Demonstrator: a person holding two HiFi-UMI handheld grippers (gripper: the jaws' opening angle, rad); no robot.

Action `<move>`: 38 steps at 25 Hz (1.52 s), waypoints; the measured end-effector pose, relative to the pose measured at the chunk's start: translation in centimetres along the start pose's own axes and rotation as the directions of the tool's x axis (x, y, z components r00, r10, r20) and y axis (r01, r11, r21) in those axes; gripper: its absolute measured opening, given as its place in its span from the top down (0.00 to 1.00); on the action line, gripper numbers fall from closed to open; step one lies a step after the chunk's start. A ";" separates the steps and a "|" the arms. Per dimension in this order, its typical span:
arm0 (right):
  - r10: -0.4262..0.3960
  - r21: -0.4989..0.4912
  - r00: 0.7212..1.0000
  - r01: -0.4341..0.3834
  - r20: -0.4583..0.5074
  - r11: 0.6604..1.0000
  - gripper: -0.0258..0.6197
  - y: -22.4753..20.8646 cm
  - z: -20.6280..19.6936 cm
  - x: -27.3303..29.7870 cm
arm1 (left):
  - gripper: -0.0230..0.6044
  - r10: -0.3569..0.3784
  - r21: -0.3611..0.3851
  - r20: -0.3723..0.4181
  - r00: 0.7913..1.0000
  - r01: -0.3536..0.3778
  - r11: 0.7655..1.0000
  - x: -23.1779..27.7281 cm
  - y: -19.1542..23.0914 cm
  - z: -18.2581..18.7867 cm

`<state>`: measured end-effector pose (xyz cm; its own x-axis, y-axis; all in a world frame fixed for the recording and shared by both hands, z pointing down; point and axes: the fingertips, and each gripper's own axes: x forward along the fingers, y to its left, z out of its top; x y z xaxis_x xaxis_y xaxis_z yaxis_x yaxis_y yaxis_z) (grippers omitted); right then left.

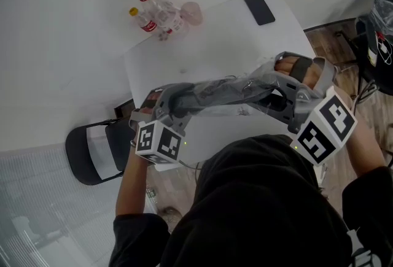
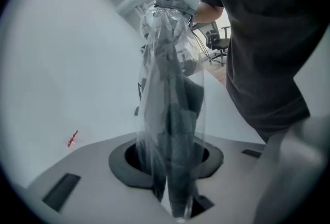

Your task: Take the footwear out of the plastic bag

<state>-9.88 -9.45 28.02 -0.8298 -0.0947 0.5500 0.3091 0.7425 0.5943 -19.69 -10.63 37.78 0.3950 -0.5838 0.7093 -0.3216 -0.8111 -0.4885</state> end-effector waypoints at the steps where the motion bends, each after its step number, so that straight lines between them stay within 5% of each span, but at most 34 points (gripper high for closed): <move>1: 0.009 0.005 1.000 -0.009 -0.006 1.000 0.83 0.1 -0.1 0.1 | 0.73 -0.007 -0.004 -0.005 1.000 0.007 1.000 0.1 -0.2 -0.1; 6: 0.050 0.032 0.999 -0.049 -0.013 0.998 0.83 1.0 -1.0 0.4 | 0.73 -0.066 -0.018 -0.027 0.997 0.066 0.998 1.0 -2.0 -0.2; 20: 0.013 0.024 1.000 -0.013 -0.008 1.000 0.84 0.2 -1.6 -1.0 | 0.75 0.048 -0.015 -0.043 0.998 -0.049 0.999 0.7 -0.6 -1.0; 38: -0.012 0.025 1.000 0.011 0.013 1.000 0.84 -0.7 -2.8 -3.7 | 0.78 0.092 -0.060 -0.067 0.994 -0.096 0.994 -0.3 0.6 -3.2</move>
<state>-5.75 -11.46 27.18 -0.8394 -0.0948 0.5352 0.2878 0.7577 0.5857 -22.76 -10.83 38.86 0.3055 -0.6522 0.6938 -0.4092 -0.7478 -0.5228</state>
